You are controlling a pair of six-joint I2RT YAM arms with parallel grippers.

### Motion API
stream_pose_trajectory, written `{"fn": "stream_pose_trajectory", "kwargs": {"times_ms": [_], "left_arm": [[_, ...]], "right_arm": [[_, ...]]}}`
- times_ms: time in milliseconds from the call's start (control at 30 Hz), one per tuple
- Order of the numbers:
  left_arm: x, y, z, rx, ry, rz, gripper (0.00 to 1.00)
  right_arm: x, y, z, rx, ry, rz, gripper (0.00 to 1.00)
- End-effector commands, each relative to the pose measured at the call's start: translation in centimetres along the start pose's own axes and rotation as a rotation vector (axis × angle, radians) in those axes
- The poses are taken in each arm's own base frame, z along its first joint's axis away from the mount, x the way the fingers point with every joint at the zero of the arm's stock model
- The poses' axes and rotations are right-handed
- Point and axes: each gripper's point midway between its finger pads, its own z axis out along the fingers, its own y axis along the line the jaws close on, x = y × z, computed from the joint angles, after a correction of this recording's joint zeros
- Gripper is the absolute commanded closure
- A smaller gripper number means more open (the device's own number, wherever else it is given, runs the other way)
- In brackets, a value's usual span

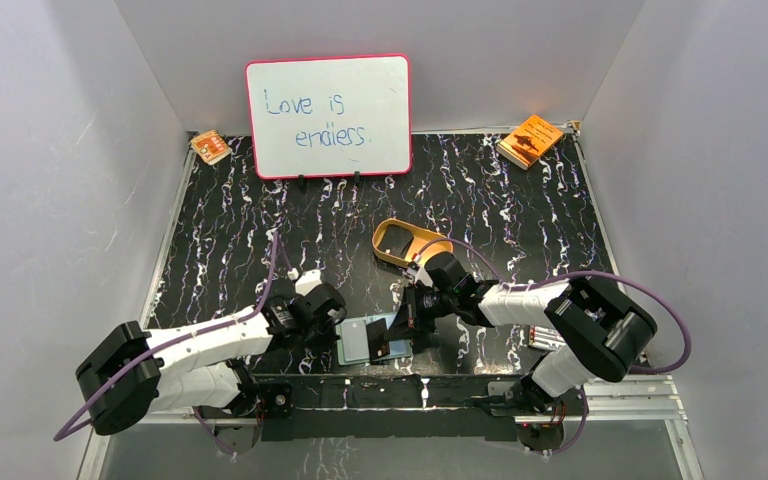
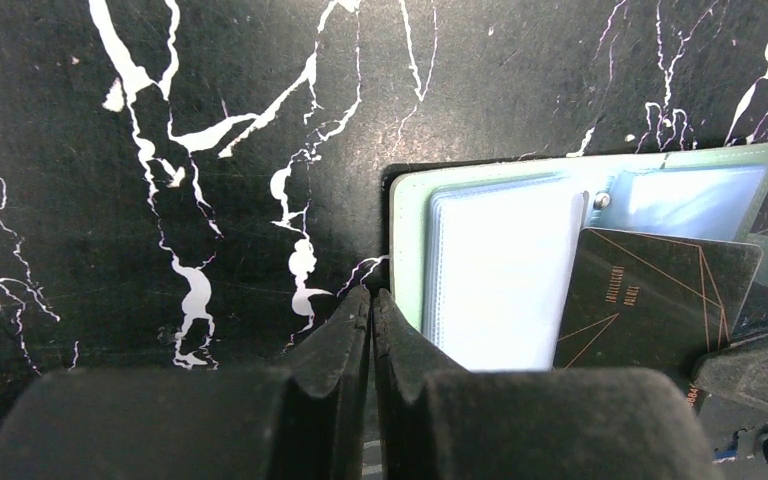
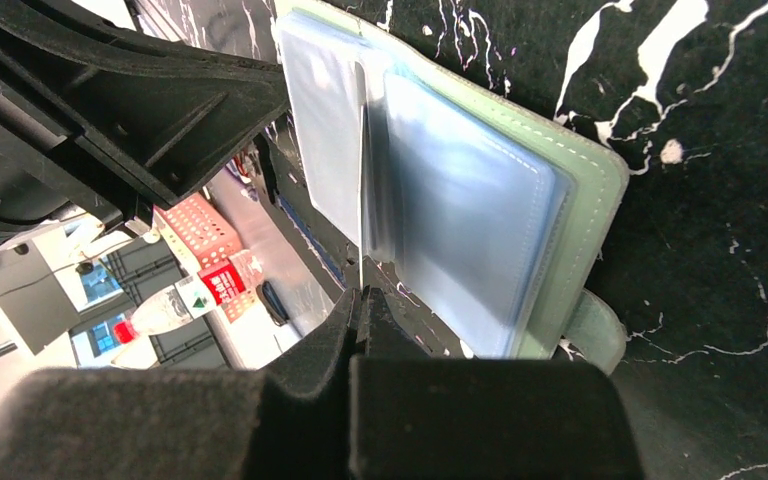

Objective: Put the credit cards into the card holder
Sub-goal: Insert the credit card into the card holder.

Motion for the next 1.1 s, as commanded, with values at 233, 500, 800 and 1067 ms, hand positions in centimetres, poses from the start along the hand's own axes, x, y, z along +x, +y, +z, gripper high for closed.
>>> {"fn": "stream_pose_trajectory", "kwargs": {"times_ms": [233, 500, 800, 1067], "left_arm": [[1.4, 1.7, 0.7, -0.066, 0.057, 0.034, 0.97], [1.5, 1.7, 0.8, -0.07, 0.06, 0.035, 0.97], [1.6, 1.8, 0.8, -0.075, 0.065, 0.037, 0.97], [1.6, 1.7, 0.9, -0.078, 0.07, 0.039, 0.97]], "right_arm": [[-0.3, 1.3, 0.2, -0.045, 0.001, -0.082, 1.0], [-0.5, -0.4, 0.3, 0.027, -0.012, -0.124, 1.0], [-1.2, -0.8, -0.1, 0.093, -0.018, -0.199, 1.0], [-1.7, -0.9, 0.1, 0.103, -0.015, -0.216, 1.0]]}}
